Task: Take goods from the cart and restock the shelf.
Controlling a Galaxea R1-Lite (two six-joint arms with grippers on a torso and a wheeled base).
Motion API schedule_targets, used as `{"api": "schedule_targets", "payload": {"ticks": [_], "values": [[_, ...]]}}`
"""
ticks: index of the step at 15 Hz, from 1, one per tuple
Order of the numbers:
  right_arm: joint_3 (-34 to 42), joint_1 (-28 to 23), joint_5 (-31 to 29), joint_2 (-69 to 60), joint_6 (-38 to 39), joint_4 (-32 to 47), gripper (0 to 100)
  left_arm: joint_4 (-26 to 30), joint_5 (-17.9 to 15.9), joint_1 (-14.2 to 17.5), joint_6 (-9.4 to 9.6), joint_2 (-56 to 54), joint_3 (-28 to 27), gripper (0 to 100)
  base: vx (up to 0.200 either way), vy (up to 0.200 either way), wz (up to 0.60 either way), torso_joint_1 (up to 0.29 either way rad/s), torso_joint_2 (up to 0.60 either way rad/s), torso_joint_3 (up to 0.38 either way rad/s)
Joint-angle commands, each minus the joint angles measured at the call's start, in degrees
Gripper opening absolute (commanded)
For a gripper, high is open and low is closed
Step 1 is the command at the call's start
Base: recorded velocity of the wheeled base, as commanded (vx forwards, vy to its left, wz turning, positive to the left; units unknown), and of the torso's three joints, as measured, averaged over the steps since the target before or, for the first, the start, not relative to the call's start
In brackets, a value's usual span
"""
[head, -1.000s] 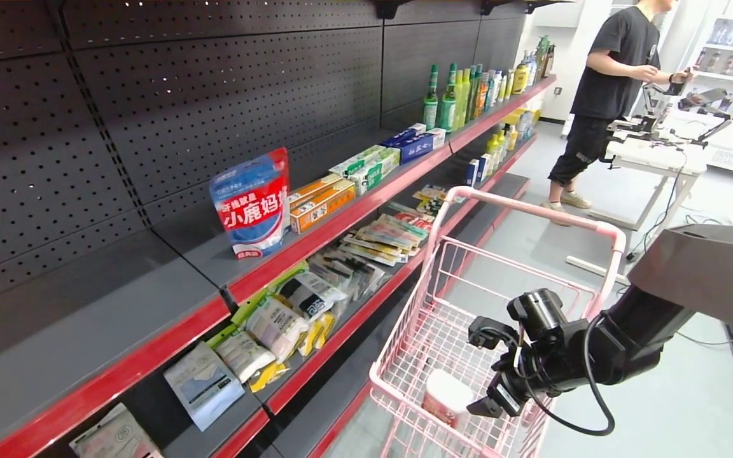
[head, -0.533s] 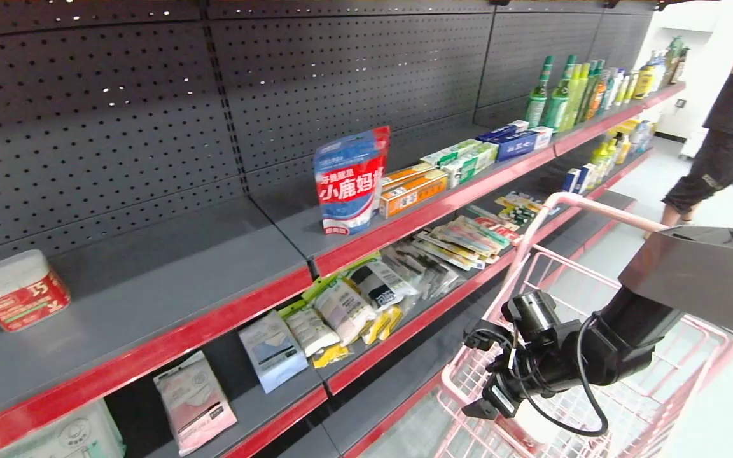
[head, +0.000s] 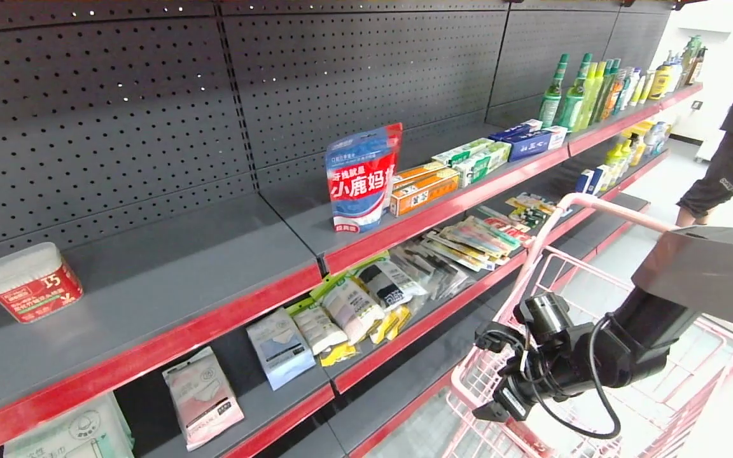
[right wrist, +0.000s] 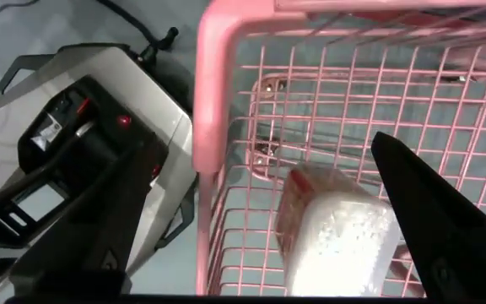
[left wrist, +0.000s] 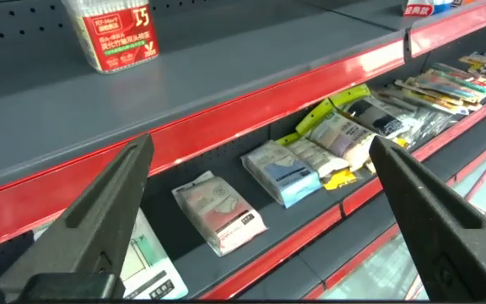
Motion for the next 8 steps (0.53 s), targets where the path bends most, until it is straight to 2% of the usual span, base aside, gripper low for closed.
{"api": "schedule_targets", "payload": {"ticks": [1,6,8], "values": [[1.17,-0.23,-0.03,-1.93,0.14,-0.19,100,-0.02,0.01,0.0,-0.01,0.02,0.0,100,0.0,0.0,-0.6,-0.002,0.01,0.012],[5.21,-2.86,-0.03,-4.04,-0.29,-0.36,100,-0.02,0.01,0.0,-0.01,0.02,0.0,100,0.0,0.0,-0.6,0.0,0.01,0.002],[5.65,-3.22,-0.03,-3.87,-0.38,-0.36,100,-0.02,0.01,0.0,-0.01,0.02,0.0,100,0.0,0.0,0.0,0.0,0.0,0.0]]}}
